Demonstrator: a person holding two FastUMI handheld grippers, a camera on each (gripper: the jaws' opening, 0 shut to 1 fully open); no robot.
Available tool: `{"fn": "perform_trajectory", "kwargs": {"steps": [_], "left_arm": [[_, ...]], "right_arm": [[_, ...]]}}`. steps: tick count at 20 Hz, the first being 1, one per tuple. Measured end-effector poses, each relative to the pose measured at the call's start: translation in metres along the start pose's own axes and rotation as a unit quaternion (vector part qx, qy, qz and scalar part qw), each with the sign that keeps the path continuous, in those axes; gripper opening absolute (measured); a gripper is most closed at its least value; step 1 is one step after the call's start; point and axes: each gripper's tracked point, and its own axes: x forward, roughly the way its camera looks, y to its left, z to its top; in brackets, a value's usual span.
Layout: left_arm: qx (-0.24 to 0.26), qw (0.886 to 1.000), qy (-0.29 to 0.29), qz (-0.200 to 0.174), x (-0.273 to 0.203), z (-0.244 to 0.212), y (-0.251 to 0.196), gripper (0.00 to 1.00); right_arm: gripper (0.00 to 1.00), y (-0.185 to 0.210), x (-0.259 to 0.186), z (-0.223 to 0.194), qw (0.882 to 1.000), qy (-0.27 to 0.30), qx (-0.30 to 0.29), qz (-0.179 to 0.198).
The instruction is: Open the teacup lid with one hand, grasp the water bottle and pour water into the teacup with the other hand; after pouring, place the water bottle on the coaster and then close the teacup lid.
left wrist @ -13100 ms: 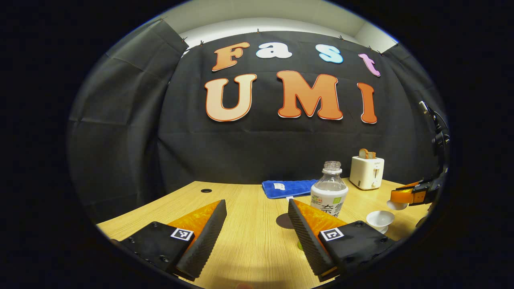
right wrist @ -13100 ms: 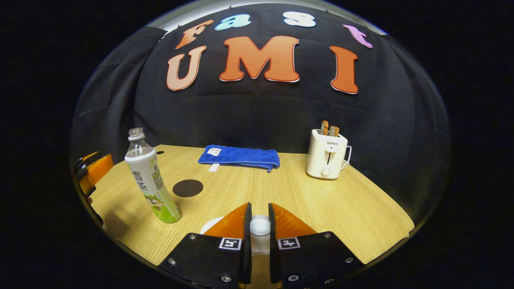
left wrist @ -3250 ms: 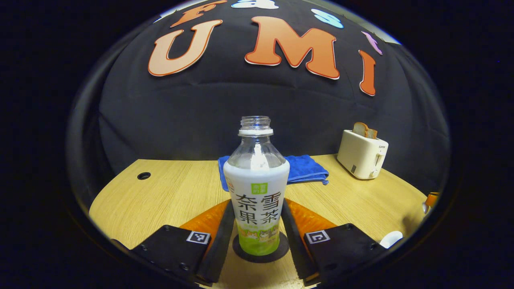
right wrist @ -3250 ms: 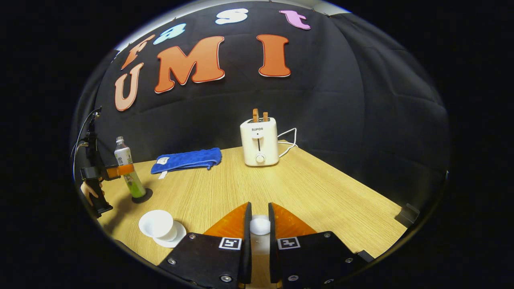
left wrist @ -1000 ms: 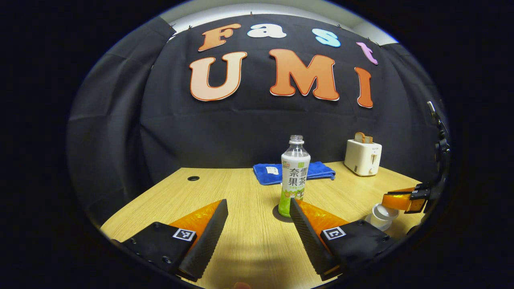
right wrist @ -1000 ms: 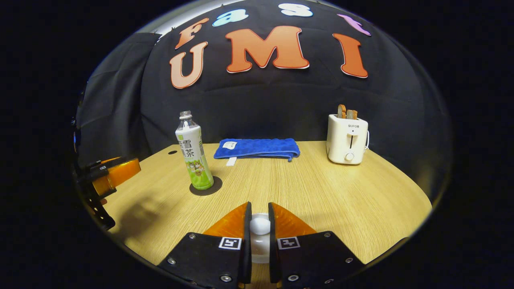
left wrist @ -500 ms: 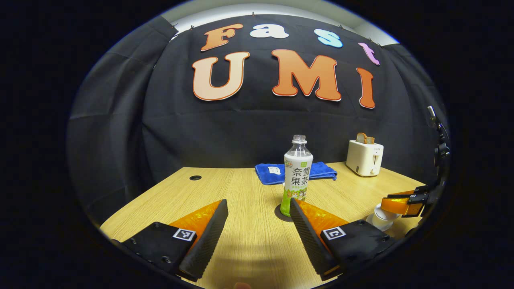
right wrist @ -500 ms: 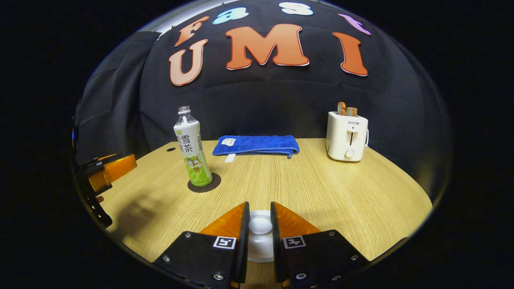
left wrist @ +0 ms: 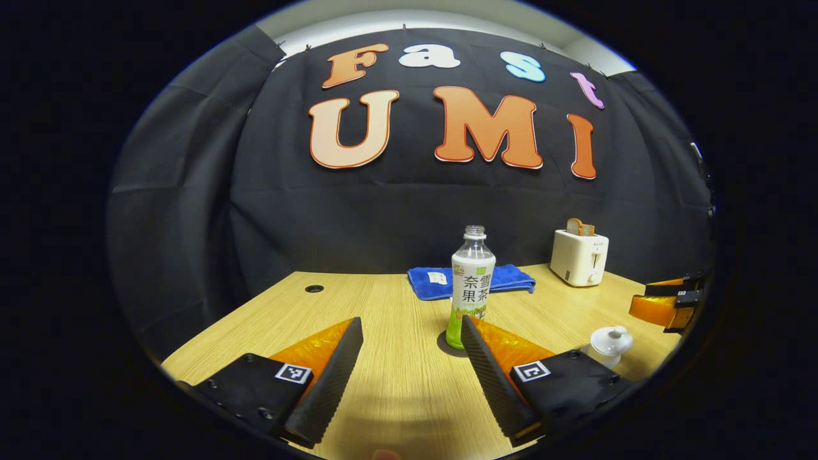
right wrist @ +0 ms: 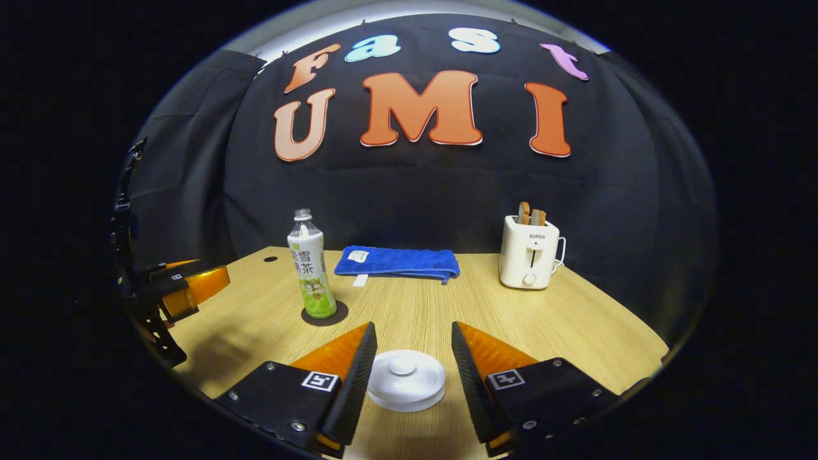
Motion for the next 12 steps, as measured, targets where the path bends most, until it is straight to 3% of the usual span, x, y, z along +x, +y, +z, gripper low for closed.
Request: {"fn": "perform_trajectory", "kwargs": {"steps": [1, 2, 4, 6, 12], "left_arm": [[-0.001, 1.0, -0.002, 0.0, -0.0016, 0.0017, -0.0001, 0.99], [-0.001, 1.0, -0.004, 0.0, -0.0012, 0.0024, -0.0001, 0.99], [0.001, 1.0, -0.008, 0.0, -0.0036, 0.0048, -0.0006, 0.95], [0.005, 1.0, -0.01, 0.001, -0.0042, 0.0074, -0.001, 0.99], [0.013, 1.0, -0.016, -0.001, -0.007, 0.0115, -0.0028, 0.95]], "right_arm": [[0.74, -0.0026, -0.0026, 0.0003, 1.0, -0.001, -0.003, -0.005], [0.85, -0.0048, -0.0046, 0.0009, 1.0, -0.004, -0.002, -0.01], [0.96, -0.0049, -0.0077, 0.0032, 1.0, -0.008, -0.002, -0.009], [0.97, -0.0057, -0.0091, 0.004, 1.0, -0.01, -0.004, -0.009], [0.97, -0.0104, -0.0115, 0.0077, 1.0, -0.018, 0.003, -0.012]]}}
